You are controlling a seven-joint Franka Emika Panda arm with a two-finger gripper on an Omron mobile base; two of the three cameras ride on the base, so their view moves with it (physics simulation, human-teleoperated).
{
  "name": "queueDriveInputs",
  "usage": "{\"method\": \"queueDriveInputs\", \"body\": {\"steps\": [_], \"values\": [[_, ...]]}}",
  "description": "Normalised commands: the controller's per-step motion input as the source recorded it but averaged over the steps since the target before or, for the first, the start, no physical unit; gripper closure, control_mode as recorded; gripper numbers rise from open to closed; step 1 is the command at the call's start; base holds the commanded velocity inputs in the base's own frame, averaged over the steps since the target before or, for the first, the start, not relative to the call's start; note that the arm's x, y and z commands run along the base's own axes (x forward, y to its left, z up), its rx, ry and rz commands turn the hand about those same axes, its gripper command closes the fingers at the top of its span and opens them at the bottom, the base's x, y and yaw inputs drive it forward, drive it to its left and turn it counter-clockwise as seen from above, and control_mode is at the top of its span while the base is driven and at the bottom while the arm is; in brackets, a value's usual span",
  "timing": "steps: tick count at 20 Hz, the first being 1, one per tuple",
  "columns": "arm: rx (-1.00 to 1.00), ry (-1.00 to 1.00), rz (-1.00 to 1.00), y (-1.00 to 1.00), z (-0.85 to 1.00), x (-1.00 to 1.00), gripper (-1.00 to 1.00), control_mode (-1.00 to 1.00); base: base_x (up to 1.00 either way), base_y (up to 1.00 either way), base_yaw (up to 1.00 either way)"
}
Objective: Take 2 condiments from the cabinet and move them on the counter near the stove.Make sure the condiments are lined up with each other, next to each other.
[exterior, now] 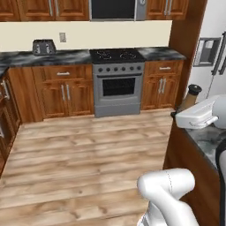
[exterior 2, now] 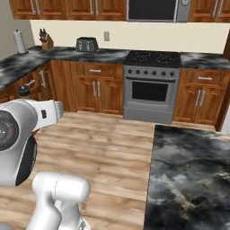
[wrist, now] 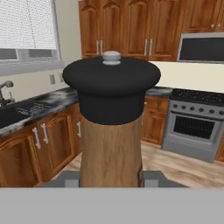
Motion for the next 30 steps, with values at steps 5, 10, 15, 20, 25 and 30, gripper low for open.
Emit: {"method": "queueDriveInputs", "body": {"steps": [5,10,15,20,25,30], "values": [[0.00,0.00,0.00,0.00,0.00,0.00,1.00,1.00,1.00,0.27,-0.04],[0.00,0.00,0.00,0.00,0.00,0.00,1.00,1.00,1.00,0.28,-0.03],[0.00,0.00,0.00,0.00,0.00,0.00,1.00,1.00,1.00,0.15,-0.01],[0.00,0.00,0.00,0.00,0.00,0.00,1.00,1.00,1.00,0.04,-0.02],[0.00,0.00,0.00,0.00,0.00,0.00,1.00,1.00,0.85,0.00,-0.05],[0.00,0.00,0.00,0.00,0.00,0.00,1.00,1.00,0.84,0.00,-0.06]]}}
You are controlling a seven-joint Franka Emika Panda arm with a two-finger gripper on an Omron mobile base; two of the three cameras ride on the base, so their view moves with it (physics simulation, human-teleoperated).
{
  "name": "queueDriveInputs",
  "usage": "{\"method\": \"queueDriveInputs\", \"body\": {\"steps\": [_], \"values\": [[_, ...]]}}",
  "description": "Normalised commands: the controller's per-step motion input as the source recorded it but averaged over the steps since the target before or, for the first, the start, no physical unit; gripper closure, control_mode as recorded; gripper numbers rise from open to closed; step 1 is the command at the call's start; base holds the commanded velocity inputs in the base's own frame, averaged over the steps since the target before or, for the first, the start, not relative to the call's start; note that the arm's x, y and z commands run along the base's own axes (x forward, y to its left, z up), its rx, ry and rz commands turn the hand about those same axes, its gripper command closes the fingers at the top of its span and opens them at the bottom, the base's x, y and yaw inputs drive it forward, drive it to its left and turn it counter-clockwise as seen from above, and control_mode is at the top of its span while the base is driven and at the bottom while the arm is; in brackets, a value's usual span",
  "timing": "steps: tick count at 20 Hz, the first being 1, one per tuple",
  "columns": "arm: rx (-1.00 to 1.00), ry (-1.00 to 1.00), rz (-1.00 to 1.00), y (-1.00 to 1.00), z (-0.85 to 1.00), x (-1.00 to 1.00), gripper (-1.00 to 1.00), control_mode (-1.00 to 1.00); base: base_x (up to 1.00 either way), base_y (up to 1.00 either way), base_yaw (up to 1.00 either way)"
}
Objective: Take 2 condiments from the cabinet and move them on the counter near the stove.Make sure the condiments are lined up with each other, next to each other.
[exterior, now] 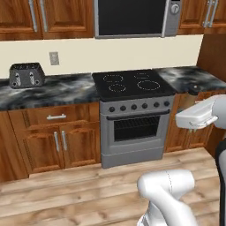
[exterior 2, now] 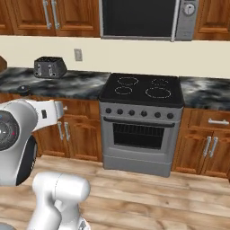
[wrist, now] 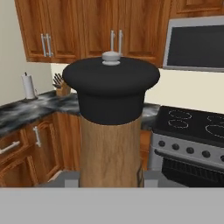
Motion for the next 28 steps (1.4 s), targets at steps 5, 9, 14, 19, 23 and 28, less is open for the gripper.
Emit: {"method": "queueDriveInputs", "body": {"steps": [5,9,14,19,23,28], "values": [[0.00,0.00,0.00,0.00,0.00,0.00,1.00,1.00,0.81,-0.03,-0.06],[0.00,0.00,0.00,0.00,0.00,0.00,1.00,1.00,0.76,-0.13,-0.06],[0.00,0.00,0.00,0.00,0.00,0.00,1.00,1.00,0.63,-0.25,-0.06],[0.00,0.00,0.00,0.00,0.00,0.00,1.00,1.00,0.51,-0.34,-0.05],[0.00,0.00,0.00,0.00,0.00,0.00,1.00,1.00,0.32,-0.41,-0.05],[0.00,0.00,0.00,0.00,0.00,0.00,1.00,1.00,0.24,-0.48,-0.04]]}}
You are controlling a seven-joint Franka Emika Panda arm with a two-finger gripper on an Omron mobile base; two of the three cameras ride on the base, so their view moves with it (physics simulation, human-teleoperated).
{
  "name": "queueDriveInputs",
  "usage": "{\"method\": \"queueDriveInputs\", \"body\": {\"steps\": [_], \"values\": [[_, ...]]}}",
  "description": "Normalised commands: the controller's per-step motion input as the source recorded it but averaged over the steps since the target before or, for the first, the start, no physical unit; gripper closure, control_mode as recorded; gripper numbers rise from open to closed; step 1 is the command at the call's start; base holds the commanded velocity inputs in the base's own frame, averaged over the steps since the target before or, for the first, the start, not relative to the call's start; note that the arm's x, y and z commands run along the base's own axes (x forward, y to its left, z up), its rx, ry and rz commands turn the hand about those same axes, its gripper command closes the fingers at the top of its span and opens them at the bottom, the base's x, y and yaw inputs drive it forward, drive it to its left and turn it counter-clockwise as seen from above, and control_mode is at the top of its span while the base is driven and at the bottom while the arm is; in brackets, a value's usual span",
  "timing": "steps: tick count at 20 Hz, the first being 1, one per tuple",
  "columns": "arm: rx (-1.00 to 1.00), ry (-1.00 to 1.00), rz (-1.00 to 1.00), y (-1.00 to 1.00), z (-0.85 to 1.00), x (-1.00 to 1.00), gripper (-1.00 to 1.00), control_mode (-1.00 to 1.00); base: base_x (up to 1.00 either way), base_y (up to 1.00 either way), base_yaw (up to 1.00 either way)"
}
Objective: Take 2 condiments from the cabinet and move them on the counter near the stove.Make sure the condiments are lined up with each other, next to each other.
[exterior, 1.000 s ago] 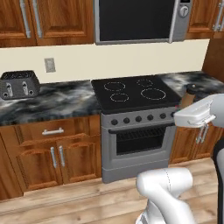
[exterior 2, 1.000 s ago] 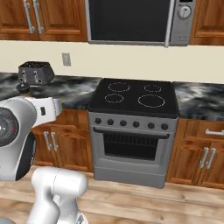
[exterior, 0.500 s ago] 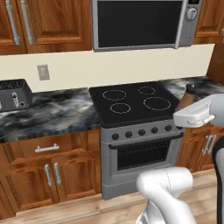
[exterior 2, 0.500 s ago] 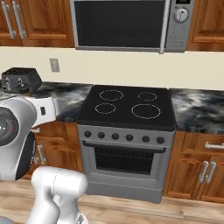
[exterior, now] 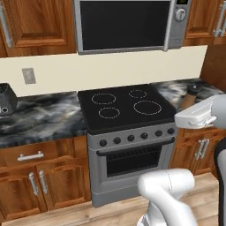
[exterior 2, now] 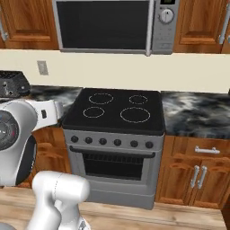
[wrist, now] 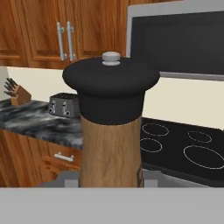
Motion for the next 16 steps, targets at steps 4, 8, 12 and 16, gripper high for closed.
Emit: {"method": "queueDriveInputs", "body": {"steps": [4,8,12,16], "values": [[0.00,0.00,0.00,0.00,0.00,0.00,1.00,1.00,0.36,-0.48,-0.01],[0.00,0.00,0.00,0.00,0.00,0.00,1.00,1.00,0.50,-0.46,0.00],[0.00,0.00,0.00,0.00,0.00,0.00,1.00,1.00,0.53,-0.41,0.00],[0.00,0.00,0.00,0.00,0.00,0.00,1.00,1.00,0.61,-0.33,0.00]]}}
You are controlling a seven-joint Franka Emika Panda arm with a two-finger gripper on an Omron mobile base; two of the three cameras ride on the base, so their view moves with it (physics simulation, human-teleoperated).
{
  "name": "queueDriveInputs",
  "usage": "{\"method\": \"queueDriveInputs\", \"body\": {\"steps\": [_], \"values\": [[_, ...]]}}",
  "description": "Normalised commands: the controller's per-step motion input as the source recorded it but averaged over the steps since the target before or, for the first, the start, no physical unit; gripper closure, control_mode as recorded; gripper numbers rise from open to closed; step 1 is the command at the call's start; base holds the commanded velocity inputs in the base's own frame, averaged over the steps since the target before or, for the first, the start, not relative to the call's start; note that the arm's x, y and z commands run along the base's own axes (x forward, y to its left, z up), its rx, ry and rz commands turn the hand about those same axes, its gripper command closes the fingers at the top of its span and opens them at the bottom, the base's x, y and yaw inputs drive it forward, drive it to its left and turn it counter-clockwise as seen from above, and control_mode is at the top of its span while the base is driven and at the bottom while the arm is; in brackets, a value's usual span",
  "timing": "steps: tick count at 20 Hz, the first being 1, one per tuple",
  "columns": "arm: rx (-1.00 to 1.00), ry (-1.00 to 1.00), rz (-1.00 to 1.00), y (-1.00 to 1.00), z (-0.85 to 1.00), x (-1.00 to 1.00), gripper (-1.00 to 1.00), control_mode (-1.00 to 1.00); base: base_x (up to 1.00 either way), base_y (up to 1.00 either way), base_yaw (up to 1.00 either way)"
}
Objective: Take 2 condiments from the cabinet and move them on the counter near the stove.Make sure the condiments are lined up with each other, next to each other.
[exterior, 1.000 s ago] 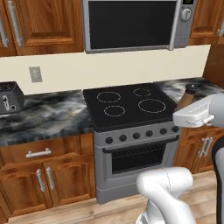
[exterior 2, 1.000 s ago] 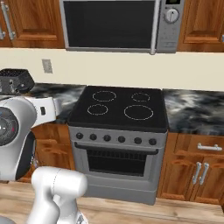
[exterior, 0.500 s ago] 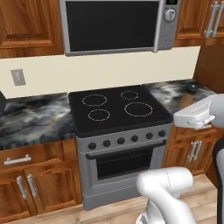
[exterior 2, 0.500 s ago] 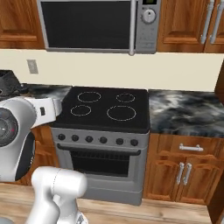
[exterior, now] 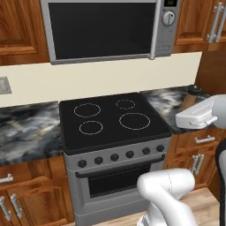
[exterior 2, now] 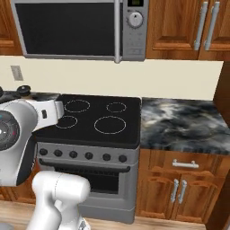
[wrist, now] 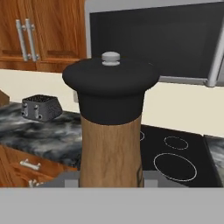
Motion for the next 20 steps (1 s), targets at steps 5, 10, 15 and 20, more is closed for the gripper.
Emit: {"method": "queueDriveInputs", "body": {"steps": [5,10,15,20], "values": [[0.00,0.00,0.00,0.00,0.00,0.00,1.00,1.00,0.60,-0.28,0.00],[0.00,0.00,0.00,0.00,0.00,0.00,1.00,1.00,0.59,-0.21,0.00],[0.00,0.00,0.00,0.00,0.00,0.00,1.00,1.00,0.43,-0.31,0.00],[0.00,0.00,0.00,0.00,0.00,0.00,1.00,1.00,0.30,-0.45,0.00]]}}
